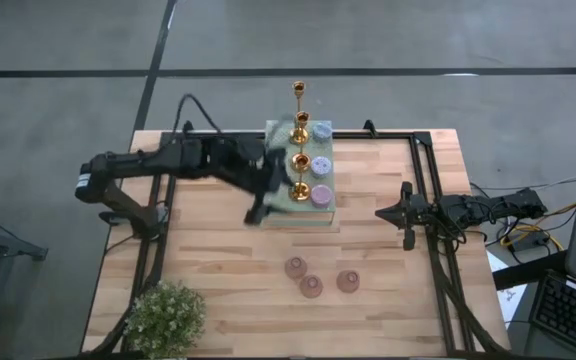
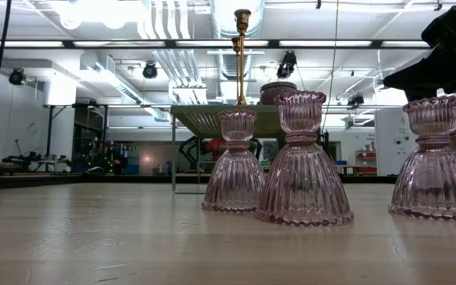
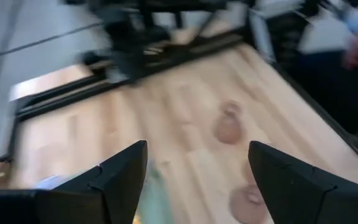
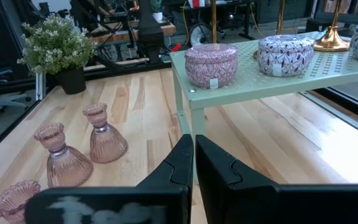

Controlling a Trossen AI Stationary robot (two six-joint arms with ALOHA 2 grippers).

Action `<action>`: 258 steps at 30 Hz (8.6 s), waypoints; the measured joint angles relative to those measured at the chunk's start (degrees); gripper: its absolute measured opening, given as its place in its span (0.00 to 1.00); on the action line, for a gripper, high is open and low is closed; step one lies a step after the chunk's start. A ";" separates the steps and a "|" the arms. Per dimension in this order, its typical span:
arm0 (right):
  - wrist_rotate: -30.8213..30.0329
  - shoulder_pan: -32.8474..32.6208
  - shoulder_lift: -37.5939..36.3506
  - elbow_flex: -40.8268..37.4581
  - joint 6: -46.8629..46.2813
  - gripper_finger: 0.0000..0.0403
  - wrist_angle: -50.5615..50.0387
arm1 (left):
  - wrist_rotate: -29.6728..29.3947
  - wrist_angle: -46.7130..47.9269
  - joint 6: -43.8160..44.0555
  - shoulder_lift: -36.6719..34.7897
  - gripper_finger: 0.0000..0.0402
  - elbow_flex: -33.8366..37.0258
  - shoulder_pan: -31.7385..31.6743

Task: Pick & Place candle stick holders
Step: Put the top pink glass candle holder on the shelf

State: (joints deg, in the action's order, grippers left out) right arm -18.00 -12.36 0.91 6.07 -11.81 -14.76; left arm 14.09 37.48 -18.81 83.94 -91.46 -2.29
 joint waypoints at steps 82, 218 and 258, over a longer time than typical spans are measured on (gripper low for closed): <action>0.00 0.00 -0.03 0.00 0.00 0.03 0.00 | -24.57 -2.10 6.74 -5.49 0.06 28.61 18.60; 0.00 0.00 0.00 0.00 0.00 0.03 0.00 | -23.16 6.51 -15.77 14.14 0.22 -4.81 -31.21; 0.00 0.02 0.00 -0.01 0.00 0.03 0.00 | -16.16 0.93 -13.50 14.53 0.24 -4.79 -31.03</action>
State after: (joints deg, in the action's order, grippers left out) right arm -18.00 -12.34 0.91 6.05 -11.81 -14.76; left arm -2.07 38.41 -32.32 98.48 -96.25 -33.32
